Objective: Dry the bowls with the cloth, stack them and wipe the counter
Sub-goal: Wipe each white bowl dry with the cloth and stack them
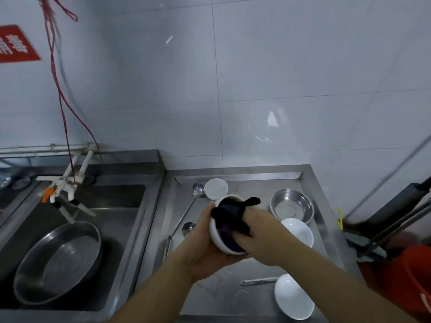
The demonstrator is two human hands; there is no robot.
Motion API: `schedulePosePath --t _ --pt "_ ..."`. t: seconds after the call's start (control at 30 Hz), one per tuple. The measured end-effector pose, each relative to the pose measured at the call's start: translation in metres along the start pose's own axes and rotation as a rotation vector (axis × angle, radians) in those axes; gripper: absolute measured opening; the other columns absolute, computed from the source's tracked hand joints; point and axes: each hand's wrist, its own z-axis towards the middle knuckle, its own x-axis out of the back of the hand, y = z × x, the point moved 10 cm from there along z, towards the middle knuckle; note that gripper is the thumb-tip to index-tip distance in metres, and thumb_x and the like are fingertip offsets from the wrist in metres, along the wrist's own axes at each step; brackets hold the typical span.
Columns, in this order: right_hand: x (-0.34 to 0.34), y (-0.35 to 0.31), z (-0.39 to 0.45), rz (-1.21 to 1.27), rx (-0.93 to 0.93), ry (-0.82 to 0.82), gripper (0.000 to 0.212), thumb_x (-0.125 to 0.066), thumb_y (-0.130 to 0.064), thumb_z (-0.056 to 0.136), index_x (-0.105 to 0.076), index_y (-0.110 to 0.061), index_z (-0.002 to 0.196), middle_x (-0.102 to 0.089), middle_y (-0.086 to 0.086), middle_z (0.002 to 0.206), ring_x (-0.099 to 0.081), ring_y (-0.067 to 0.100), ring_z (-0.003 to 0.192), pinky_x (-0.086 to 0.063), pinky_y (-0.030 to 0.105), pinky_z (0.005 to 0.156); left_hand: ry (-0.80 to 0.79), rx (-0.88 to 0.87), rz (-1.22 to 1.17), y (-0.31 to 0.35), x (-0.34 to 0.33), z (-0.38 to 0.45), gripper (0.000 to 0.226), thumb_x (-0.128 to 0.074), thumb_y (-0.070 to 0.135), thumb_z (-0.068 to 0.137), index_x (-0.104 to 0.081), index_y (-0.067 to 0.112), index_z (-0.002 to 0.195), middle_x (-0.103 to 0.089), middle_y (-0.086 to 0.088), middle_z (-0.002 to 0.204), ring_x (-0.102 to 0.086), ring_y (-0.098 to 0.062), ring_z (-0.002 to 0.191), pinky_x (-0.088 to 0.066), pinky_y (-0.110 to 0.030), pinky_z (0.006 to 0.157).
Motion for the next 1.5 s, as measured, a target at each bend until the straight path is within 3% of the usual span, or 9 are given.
schedulePosePath --t 0.1,0.33,0.57,0.7,0.83,0.93,1.17,1.33,1.5 --pt "0.005 -0.009 0.014 -0.118 0.006 0.086 0.022 -0.06 -0.031 0.093 -0.064 -0.034 0.115 -0.059 -0.013 0.085 -0.049 0.008 0.071 -0.039 0.022 0.066 0.012 -0.031 0.002 0.014 0.002 0.001 0.077 -0.044 0.076 0.095 -0.066 0.019 0.142 -0.059 -0.018 0.15 -0.058 -0.035 0.138 -0.052 -0.052 0.108" --pt "-0.005 -0.02 0.043 -0.081 -0.319 0.17 0.026 -0.045 -0.034 0.109 -0.062 -0.014 0.11 -0.069 0.006 0.093 -0.068 0.019 0.078 -0.057 0.035 0.071 0.092 -0.289 0.209 0.076 0.012 -0.008 0.076 -0.064 0.066 0.083 -0.063 0.017 0.141 -0.073 -0.016 0.132 -0.07 -0.034 0.122 -0.06 -0.051 0.099" --pt "-0.016 -0.024 0.041 0.218 -0.563 0.119 0.026 -0.043 -0.037 0.105 -0.041 -0.018 0.123 -0.067 0.006 0.094 -0.069 0.022 0.082 -0.058 0.038 0.072 -0.01 -0.327 0.306 0.085 0.022 -0.023 0.075 -0.066 0.058 0.087 -0.053 0.017 0.149 -0.069 -0.021 0.136 -0.067 -0.039 0.125 -0.057 -0.056 0.102" --pt "-0.038 -0.025 0.036 0.778 -0.621 0.017 0.051 -0.07 -0.03 0.08 -0.06 -0.025 0.13 -0.069 0.007 0.119 -0.067 0.028 0.111 -0.059 0.047 0.099 0.001 -0.266 0.2 0.086 0.042 -0.022 0.071 -0.059 0.057 0.093 -0.055 0.014 0.149 -0.066 -0.022 0.139 -0.064 -0.042 0.129 -0.047 -0.064 0.111" --pt "-0.04 -0.027 0.036 1.09 -0.509 0.03 0.043 -0.083 -0.01 0.084 -0.071 -0.021 0.124 -0.078 0.006 0.113 -0.075 0.025 0.108 -0.062 0.034 0.089 -0.063 -0.181 0.082 0.072 0.045 -0.019 0.071 -0.046 0.063 0.1 -0.053 0.015 0.152 -0.059 -0.024 0.148 -0.057 -0.043 0.137 -0.048 -0.059 0.111" --pt "-0.035 -0.023 0.038 1.141 -0.464 0.141 0.05 -0.085 -0.013 0.081 -0.07 -0.015 0.129 -0.078 0.01 0.116 -0.073 0.028 0.113 -0.059 0.044 0.1 -0.1 -0.141 -0.005 0.065 0.036 -0.019 0.068 -0.049 0.066 0.101 -0.057 0.018 0.149 -0.056 -0.023 0.152 -0.054 -0.042 0.141 -0.046 -0.059 0.113" --pt "0.02 -0.043 0.049 0.239 -0.248 0.424 0.022 -0.072 -0.034 0.091 -0.074 -0.04 0.113 -0.075 -0.014 0.085 -0.069 0.003 0.082 -0.054 0.02 0.075 -0.038 -0.201 -0.034 0.077 0.009 -0.018 0.079 -0.072 0.072 0.082 -0.065 0.02 0.142 -0.062 -0.018 0.147 -0.061 -0.036 0.135 -0.056 -0.051 0.103" --pt "0.014 -0.036 0.057 -0.171 -0.277 0.245 0.022 -0.055 -0.036 0.101 -0.069 -0.031 0.118 -0.072 -0.003 0.087 -0.066 0.017 0.077 -0.056 0.035 0.072 0.104 -0.26 0.067 0.074 0.014 -0.013 0.066 -0.057 0.069 0.093 -0.067 0.022 0.138 -0.073 -0.015 0.131 -0.071 -0.033 0.121 -0.061 -0.051 0.093" --pt "0.003 -0.015 0.059 -0.091 -0.446 -0.043 0.023 -0.053 -0.028 0.098 -0.073 -0.016 0.095 -0.072 0.003 0.083 -0.07 0.023 0.081 -0.06 0.037 0.077 0.108 -0.287 0.316 0.083 0.012 -0.018 0.077 -0.069 0.062 0.083 -0.057 0.019 0.146 -0.073 -0.013 0.132 -0.071 -0.033 0.121 -0.058 -0.058 0.101"
